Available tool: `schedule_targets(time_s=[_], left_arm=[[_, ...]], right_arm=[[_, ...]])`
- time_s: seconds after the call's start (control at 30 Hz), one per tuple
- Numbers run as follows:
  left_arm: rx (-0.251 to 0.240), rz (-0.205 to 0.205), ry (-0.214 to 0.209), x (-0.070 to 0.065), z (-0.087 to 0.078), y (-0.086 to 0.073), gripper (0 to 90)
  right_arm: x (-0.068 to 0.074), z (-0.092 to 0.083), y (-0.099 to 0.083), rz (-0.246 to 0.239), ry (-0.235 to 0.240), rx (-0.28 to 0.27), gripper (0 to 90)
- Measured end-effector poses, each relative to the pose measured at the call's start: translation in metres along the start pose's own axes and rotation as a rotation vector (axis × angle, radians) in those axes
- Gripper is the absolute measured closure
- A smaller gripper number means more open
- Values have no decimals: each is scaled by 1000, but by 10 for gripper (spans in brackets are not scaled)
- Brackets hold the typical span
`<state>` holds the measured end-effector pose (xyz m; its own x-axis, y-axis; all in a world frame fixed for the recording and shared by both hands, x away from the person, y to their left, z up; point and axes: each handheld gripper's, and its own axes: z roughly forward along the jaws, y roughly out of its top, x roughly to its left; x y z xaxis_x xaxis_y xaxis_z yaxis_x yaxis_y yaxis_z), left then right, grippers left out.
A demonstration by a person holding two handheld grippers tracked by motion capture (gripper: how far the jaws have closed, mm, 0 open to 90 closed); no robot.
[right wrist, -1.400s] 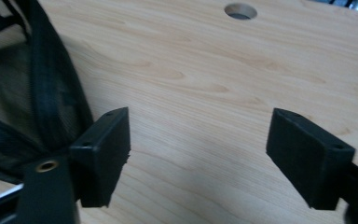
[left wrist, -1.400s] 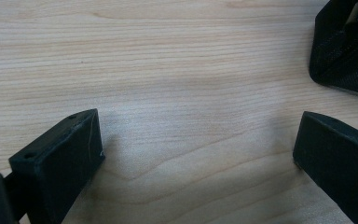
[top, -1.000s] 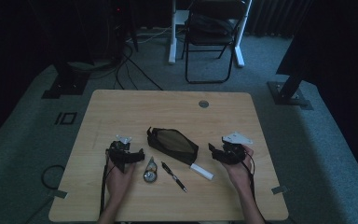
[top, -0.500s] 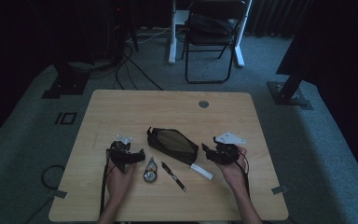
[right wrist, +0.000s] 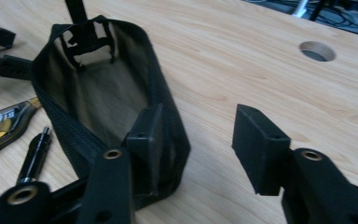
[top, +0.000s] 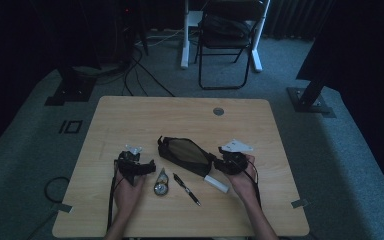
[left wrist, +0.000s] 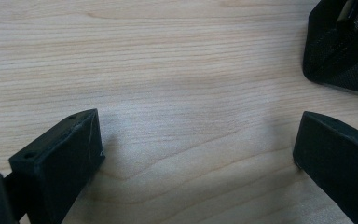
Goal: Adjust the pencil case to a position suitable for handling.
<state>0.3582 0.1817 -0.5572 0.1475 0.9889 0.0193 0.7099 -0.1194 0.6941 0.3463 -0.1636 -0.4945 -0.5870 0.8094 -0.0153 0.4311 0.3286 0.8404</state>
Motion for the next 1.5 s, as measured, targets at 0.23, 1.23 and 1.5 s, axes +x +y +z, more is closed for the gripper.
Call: schedule_targets(time_s=[0.23, 1.23, 1.5], left_arm=[[-1, 0, 0, 0, 0, 0, 15], [-2, 4, -4, -1, 0, 0, 16], [-2, 4, -4, -1, 0, 0, 16]], right_arm=[[9, 15, 3, -21, 34, 25, 544], [-8, 5, -19, -97, -3, 79, 648], [-8, -2, -24, -111, 3, 77, 642]])
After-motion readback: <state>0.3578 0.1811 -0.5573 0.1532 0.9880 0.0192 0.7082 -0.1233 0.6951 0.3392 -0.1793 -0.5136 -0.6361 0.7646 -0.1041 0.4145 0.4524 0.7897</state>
